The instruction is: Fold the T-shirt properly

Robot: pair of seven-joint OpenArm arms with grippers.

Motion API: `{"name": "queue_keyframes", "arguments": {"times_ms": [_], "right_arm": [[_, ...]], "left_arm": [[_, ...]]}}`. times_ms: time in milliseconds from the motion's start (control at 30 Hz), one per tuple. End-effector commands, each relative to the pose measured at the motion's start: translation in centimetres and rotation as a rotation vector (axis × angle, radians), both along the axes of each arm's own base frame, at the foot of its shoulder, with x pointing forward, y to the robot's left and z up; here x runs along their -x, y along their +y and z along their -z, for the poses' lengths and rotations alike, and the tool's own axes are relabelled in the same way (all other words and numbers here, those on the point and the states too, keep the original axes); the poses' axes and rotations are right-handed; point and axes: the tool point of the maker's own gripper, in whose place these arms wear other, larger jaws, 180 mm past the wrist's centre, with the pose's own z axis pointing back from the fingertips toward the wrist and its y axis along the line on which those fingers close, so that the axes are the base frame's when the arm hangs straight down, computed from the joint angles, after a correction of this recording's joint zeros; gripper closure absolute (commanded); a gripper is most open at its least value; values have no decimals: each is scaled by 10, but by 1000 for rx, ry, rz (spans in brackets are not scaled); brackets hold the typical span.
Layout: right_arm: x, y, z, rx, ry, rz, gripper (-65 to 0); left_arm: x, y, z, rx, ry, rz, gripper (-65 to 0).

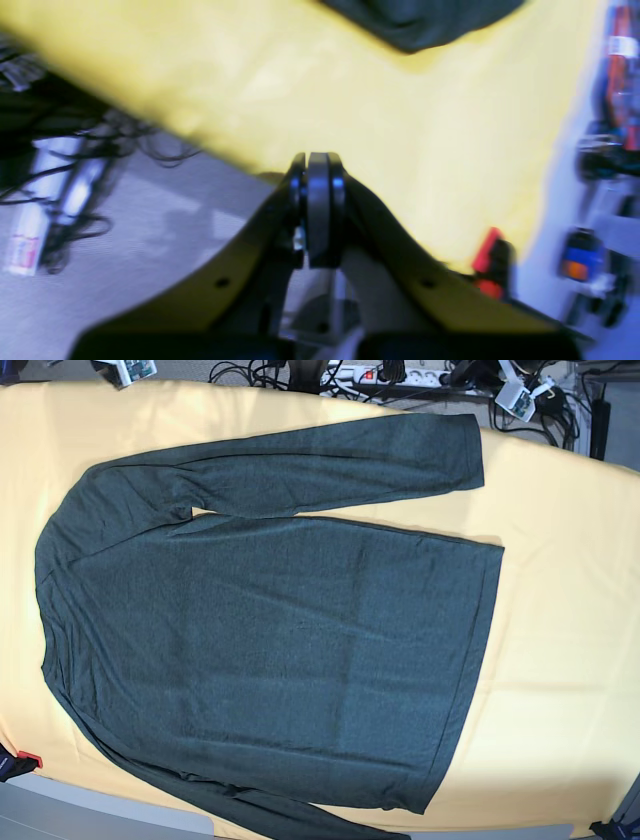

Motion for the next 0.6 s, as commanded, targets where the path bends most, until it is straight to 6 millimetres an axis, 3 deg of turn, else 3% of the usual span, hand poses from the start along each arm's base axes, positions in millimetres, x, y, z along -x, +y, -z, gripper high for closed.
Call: {"name": "queue_keyframes", "arguments": {"times_ms": [0, 167, 333, 567], "right_arm": [[-3, -2, -8, 22, -29, -8, 0], [-11, -20, -19, 112, -71, -18, 0], [-45, -44, -34, 157, -173, -14, 0], [-87, -48, -41, 72, -218, -109, 0]], "left_arm": [[-1, -3, -6, 15, -15, 6, 0], [-1, -3, -6, 16, -16, 6, 0], [-7, -3, -7, 16, -34, 6, 0], [-12, -4, -9, 25, -47, -2, 0]]}}
